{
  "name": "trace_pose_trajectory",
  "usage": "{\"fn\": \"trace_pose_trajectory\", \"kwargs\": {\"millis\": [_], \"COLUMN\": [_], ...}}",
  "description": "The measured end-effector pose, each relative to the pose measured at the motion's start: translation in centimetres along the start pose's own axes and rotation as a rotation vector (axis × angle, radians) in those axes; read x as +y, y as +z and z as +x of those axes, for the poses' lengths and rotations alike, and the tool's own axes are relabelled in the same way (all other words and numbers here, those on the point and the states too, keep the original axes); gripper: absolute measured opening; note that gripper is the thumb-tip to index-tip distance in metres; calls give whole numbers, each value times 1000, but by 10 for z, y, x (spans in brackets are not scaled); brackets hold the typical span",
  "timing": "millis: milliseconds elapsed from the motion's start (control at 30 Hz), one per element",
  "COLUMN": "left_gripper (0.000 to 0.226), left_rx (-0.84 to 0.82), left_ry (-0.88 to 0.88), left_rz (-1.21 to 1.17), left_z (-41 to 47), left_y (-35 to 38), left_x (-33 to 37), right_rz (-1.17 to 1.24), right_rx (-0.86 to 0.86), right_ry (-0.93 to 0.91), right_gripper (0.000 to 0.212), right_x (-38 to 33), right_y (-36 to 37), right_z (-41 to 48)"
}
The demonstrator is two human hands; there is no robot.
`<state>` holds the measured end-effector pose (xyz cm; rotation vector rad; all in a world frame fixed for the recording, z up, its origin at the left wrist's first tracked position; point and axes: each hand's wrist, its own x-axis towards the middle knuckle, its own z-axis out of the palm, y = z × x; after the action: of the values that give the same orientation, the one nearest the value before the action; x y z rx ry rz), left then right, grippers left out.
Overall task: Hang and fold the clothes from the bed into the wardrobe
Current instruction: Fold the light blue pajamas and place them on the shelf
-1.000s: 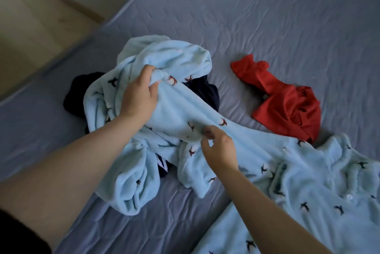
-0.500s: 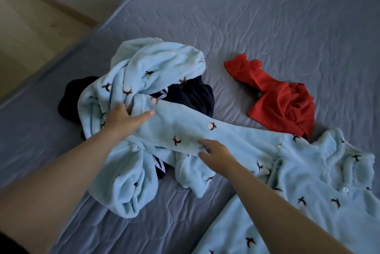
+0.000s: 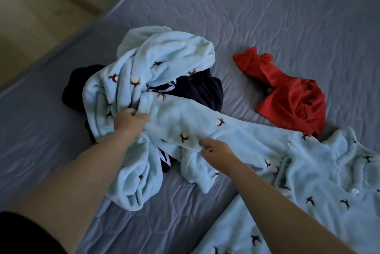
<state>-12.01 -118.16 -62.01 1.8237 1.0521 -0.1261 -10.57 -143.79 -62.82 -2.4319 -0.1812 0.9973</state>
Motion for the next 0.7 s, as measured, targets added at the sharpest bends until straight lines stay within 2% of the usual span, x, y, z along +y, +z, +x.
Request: {"fn": "trace_pose_trajectory", "kwargs": {"millis": [67,133,200,300,367,433,467,533,600,700], "left_gripper": [13,18,21,65,66,52,46,37,38,44], "left_rx": [47,75,33,-143,-353,-497,-503,-410,-306,-154], "left_ry": [13,61,77,-60,-127,-154,-144,-69,51,292], "left_rz": [-145,-228,-250,-324,-427,-397,-354,-291,-236,-57], "left_z": [-3,-9,-18,-21,-19,-21,-23,-26,-31,-41], "left_y": [-9,-19,-27,-31,-31,-29,-26,-19,-19,-32], "left_x": [-5,-13,-18,-18,-9,5,10,16,16,10], "right_rz": [48,89,101,99,66,49,58,96,164,200], "right_rx": [28,53,64,86,82,105,162,366,509,423], "right_ry": [7,7,9,16,4,-21,-49,-117,-159,-239], "right_gripper": [41,40,37,32,34,36,34,27,27,38], "right_x": [1,1,0,-2,-2,-3,-5,-11,-23,-52], "right_y": [1,1,-1,-5,-7,-7,-7,-9,-17,-38], "right_z": [-2,-4,-6,-7,-7,-8,-8,-9,-7,-1]}}
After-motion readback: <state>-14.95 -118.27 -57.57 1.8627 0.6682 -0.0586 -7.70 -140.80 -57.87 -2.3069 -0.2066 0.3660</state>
